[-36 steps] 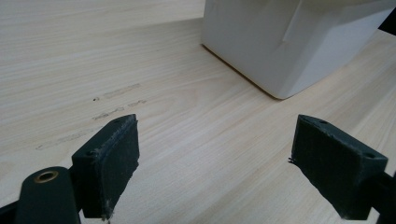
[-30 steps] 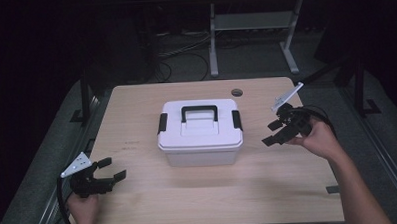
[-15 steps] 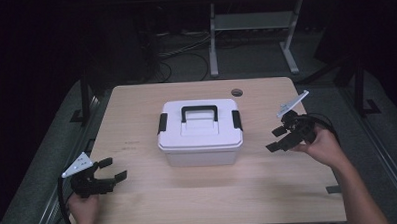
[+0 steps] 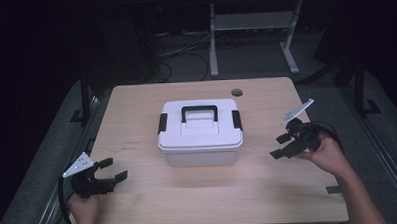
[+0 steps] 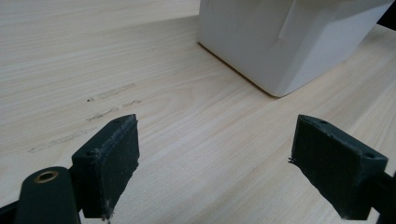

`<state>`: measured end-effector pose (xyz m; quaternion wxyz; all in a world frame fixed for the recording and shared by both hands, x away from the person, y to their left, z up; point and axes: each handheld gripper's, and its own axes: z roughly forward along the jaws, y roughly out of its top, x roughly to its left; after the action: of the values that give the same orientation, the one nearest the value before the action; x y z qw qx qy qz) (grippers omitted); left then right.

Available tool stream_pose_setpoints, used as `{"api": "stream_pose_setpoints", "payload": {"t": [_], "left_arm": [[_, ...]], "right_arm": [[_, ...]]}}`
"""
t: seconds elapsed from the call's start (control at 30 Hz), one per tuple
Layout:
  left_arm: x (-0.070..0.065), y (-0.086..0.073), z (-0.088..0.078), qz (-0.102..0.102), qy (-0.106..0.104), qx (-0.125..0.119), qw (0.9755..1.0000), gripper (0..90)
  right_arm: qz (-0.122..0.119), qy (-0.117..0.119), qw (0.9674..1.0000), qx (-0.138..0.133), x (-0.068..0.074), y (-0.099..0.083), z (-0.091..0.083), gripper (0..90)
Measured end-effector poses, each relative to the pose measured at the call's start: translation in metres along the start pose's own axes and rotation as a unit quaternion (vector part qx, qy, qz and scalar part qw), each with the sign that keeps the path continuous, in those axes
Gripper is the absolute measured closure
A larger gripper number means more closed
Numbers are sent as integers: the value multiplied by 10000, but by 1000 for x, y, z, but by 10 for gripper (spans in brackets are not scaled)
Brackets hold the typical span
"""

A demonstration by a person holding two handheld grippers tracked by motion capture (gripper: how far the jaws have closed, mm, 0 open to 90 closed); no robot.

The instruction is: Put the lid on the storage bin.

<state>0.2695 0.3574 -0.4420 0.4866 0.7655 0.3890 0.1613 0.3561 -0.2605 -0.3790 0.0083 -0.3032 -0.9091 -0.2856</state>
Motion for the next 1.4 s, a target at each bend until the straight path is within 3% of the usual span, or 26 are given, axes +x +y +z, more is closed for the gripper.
{"api": "stream_pose_setpoints", "payload": {"t": [1.0, 1.4], "left_arm": [[-3, 1, 2, 43, -16, 42, 10000, 145], [-4, 1, 3, 33, -31, 38, 10000, 145]], "right_arm": [[495, 6, 9988, -43, -2, -56, 6, 268], [587, 3, 9983, -70, 1, -72, 7, 262]]}}
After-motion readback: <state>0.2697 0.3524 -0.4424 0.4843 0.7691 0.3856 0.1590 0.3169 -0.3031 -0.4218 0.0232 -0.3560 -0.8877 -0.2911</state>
